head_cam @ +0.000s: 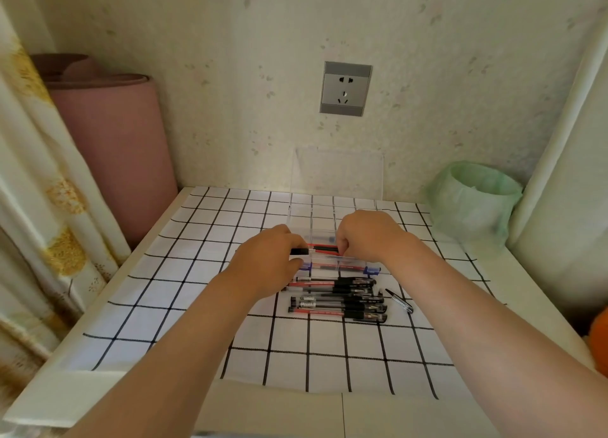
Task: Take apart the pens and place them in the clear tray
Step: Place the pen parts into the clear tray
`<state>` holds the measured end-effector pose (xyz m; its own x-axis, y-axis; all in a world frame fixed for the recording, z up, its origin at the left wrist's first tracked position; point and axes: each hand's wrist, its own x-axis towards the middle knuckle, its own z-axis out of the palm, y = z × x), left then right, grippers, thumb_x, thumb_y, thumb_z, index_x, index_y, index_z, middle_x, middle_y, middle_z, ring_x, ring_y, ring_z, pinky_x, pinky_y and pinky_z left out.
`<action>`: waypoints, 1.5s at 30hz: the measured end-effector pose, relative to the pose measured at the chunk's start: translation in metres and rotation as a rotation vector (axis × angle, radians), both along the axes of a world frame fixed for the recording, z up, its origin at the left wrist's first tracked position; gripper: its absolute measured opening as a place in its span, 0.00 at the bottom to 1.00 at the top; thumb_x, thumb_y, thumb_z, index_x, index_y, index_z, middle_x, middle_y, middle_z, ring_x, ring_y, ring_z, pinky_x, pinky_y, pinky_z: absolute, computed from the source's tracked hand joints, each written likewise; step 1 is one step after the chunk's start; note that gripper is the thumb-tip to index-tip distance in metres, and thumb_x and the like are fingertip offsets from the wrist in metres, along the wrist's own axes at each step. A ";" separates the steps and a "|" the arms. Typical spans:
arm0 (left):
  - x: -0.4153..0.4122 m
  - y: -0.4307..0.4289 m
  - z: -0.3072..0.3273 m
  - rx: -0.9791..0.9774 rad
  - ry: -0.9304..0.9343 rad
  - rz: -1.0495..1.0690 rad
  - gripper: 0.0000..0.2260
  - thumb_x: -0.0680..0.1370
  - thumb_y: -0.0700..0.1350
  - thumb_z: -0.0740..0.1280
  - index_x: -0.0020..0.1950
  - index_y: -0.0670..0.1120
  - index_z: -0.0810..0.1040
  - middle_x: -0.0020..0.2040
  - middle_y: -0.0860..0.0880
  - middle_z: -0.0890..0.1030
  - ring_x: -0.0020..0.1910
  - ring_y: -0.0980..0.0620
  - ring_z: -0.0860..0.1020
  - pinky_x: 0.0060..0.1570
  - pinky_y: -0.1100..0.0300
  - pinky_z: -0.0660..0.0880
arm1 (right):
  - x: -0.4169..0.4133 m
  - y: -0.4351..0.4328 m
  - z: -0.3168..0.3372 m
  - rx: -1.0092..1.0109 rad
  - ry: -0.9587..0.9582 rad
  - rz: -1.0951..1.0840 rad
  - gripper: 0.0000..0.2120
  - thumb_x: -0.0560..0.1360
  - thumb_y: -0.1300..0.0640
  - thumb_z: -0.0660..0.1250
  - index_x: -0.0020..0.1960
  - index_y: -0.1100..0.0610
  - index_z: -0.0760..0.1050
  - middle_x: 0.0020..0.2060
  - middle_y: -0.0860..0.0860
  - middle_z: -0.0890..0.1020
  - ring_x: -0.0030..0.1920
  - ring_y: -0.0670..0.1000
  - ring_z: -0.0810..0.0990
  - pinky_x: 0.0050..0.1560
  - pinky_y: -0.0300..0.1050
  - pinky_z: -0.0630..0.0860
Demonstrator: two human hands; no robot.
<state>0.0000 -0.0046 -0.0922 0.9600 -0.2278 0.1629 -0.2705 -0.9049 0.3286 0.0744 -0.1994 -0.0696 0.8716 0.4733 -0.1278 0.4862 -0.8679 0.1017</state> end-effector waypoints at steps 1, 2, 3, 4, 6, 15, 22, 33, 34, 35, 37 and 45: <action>0.000 0.001 0.000 0.000 -0.003 -0.002 0.13 0.79 0.51 0.65 0.63 0.55 0.77 0.56 0.54 0.75 0.50 0.55 0.74 0.49 0.60 0.73 | 0.000 0.000 0.000 -0.010 -0.002 0.000 0.10 0.73 0.58 0.67 0.44 0.46 0.84 0.42 0.43 0.84 0.43 0.49 0.81 0.47 0.49 0.80; 0.000 0.001 -0.001 -0.003 -0.006 -0.004 0.13 0.79 0.51 0.65 0.63 0.55 0.77 0.56 0.54 0.75 0.50 0.56 0.74 0.48 0.60 0.73 | 0.000 0.001 0.000 -0.021 -0.003 -0.001 0.10 0.73 0.58 0.67 0.45 0.46 0.84 0.42 0.43 0.84 0.43 0.49 0.81 0.47 0.48 0.80; 0.000 0.001 -0.001 -0.005 -0.008 -0.006 0.13 0.79 0.51 0.65 0.63 0.55 0.77 0.56 0.54 0.75 0.50 0.56 0.74 0.48 0.61 0.72 | -0.001 0.001 0.000 -0.030 -0.004 -0.001 0.10 0.74 0.58 0.66 0.45 0.46 0.84 0.42 0.44 0.84 0.43 0.49 0.81 0.46 0.47 0.80; 0.000 0.001 -0.001 -0.009 -0.012 -0.007 0.12 0.79 0.51 0.64 0.63 0.55 0.77 0.56 0.54 0.75 0.50 0.56 0.74 0.48 0.61 0.72 | -0.001 0.001 0.000 -0.038 -0.004 0.000 0.10 0.74 0.59 0.66 0.46 0.47 0.84 0.43 0.44 0.84 0.42 0.49 0.81 0.45 0.46 0.79; 0.000 0.001 0.000 -0.031 -0.027 -0.013 0.13 0.79 0.53 0.64 0.63 0.55 0.77 0.55 0.55 0.75 0.50 0.56 0.74 0.48 0.60 0.73 | -0.002 0.000 0.001 -0.049 -0.004 0.009 0.10 0.74 0.58 0.66 0.46 0.47 0.84 0.42 0.45 0.84 0.42 0.50 0.81 0.43 0.44 0.78; -0.005 0.001 0.012 -0.098 -0.033 -0.025 0.10 0.81 0.54 0.60 0.52 0.52 0.79 0.44 0.54 0.78 0.43 0.54 0.76 0.44 0.58 0.75 | -0.018 -0.016 0.032 0.203 -0.064 -0.006 0.05 0.74 0.56 0.68 0.47 0.49 0.81 0.43 0.44 0.82 0.45 0.47 0.79 0.45 0.43 0.76; -0.016 -0.002 0.011 -0.108 0.105 -0.006 0.08 0.81 0.52 0.62 0.54 0.52 0.79 0.46 0.54 0.81 0.41 0.56 0.78 0.43 0.59 0.76 | -0.049 -0.044 0.023 0.439 -0.045 -0.047 0.09 0.77 0.58 0.69 0.53 0.49 0.84 0.43 0.41 0.80 0.37 0.35 0.73 0.38 0.26 0.64; -0.026 -0.005 0.015 -0.221 0.117 -0.012 0.06 0.81 0.54 0.61 0.51 0.57 0.78 0.40 0.56 0.80 0.40 0.57 0.78 0.41 0.61 0.75 | -0.076 -0.055 0.021 0.554 -0.064 -0.060 0.09 0.76 0.60 0.69 0.53 0.52 0.84 0.42 0.41 0.78 0.39 0.37 0.75 0.41 0.25 0.66; -0.026 -0.006 0.015 -0.232 0.121 -0.017 0.07 0.81 0.53 0.61 0.52 0.57 0.78 0.40 0.56 0.81 0.40 0.58 0.78 0.41 0.62 0.75 | -0.077 -0.056 0.021 0.551 -0.060 -0.058 0.09 0.76 0.60 0.69 0.53 0.52 0.84 0.42 0.41 0.79 0.40 0.38 0.75 0.41 0.25 0.66; -0.026 -0.006 0.015 -0.242 0.123 -0.020 0.07 0.81 0.53 0.61 0.52 0.58 0.78 0.40 0.56 0.81 0.41 0.58 0.79 0.41 0.63 0.75 | -0.077 -0.057 0.020 0.550 -0.054 -0.056 0.09 0.76 0.60 0.69 0.53 0.52 0.84 0.42 0.41 0.79 0.40 0.38 0.75 0.42 0.26 0.67; -0.025 -0.007 0.015 -0.259 0.134 -0.029 0.07 0.81 0.53 0.61 0.52 0.59 0.78 0.41 0.57 0.82 0.42 0.59 0.79 0.41 0.63 0.74 | -0.077 -0.059 0.019 0.555 -0.043 -0.049 0.09 0.76 0.60 0.69 0.53 0.51 0.84 0.42 0.41 0.79 0.39 0.36 0.75 0.42 0.25 0.66; -0.024 -0.011 0.014 -0.234 0.191 -0.075 0.08 0.80 0.54 0.63 0.57 0.60 0.79 0.47 0.59 0.81 0.46 0.60 0.78 0.50 0.61 0.76 | -0.075 -0.060 0.017 0.560 -0.059 0.012 0.09 0.74 0.60 0.70 0.50 0.49 0.84 0.42 0.42 0.79 0.41 0.41 0.77 0.44 0.37 0.72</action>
<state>-0.0242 -0.0159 -0.0779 0.9602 -0.2768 0.0380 -0.2473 -0.7787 0.5766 -0.0006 -0.2599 -0.0529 0.8639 0.4645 0.1947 0.5037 -0.7916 -0.3460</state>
